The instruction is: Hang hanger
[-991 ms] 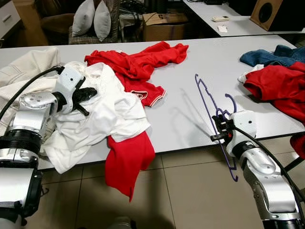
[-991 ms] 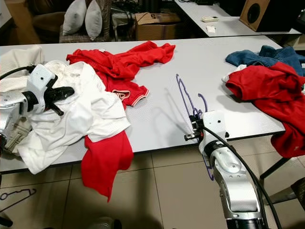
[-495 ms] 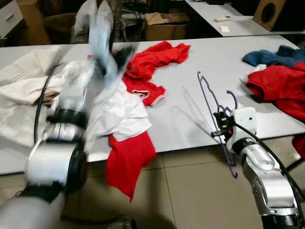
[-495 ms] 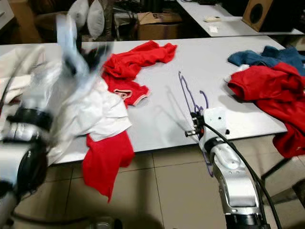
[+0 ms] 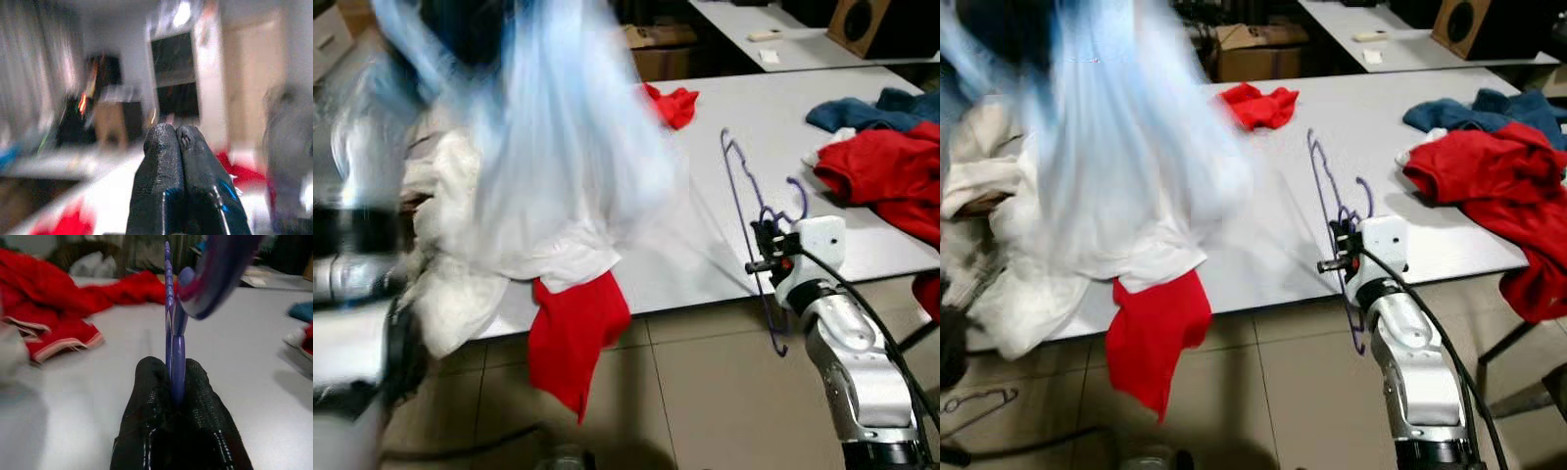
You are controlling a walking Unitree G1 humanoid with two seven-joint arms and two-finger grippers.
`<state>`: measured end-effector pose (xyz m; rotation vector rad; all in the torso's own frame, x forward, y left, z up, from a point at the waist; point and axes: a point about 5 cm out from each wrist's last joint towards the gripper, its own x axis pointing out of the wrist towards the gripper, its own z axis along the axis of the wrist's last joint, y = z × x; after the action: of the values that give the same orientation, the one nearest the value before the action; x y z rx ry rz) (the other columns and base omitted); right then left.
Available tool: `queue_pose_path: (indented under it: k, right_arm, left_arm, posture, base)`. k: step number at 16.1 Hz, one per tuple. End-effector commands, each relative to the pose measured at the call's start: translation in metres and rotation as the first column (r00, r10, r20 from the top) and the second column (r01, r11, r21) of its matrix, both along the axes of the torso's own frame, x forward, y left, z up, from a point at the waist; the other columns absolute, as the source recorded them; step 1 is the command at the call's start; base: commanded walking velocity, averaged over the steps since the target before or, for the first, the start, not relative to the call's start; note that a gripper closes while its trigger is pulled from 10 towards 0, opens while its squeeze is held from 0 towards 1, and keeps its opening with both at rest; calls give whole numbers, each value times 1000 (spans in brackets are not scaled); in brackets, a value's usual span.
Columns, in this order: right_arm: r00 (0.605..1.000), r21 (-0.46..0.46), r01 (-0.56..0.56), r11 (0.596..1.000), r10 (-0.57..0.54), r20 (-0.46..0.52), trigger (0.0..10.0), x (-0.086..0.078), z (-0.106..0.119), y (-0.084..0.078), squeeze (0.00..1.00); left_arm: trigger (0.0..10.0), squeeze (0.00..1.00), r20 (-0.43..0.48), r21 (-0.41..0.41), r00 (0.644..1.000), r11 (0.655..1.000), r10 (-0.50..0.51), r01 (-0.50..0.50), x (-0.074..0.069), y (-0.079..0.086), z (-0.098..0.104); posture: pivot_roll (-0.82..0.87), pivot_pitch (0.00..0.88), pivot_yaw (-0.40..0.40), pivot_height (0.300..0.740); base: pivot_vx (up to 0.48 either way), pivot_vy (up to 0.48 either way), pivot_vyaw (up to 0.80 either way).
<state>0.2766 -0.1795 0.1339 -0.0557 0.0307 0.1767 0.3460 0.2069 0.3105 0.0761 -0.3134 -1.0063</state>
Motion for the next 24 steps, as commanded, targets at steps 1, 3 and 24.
queue_pose_path:
  k: [1,3,24]
  right_arm:
    - [997,37,-46,998,43,68,10000,2,13,2,0]
    - [974,79,-202,976,192,119,10000,-1,26,11,0]
    - [721,104,-682,724,689,-68,10000,-50,51,2,0]
  left_arm:
    - [0,0,-20,179,998,983,54,-50,1,6,-20]
    - [0,0,-43,316,979,932,201,-177,2,22,-52]
    - [0,0,94,130,986,980,136,-147,8,-27,-29]
  posture:
    - [89,0,0,740]
    - [100,0,-15,740]
    - [58,0,-12,740]
  base:
    - [0,0,0]
    - [0,0,0]
    - [0,0,0]
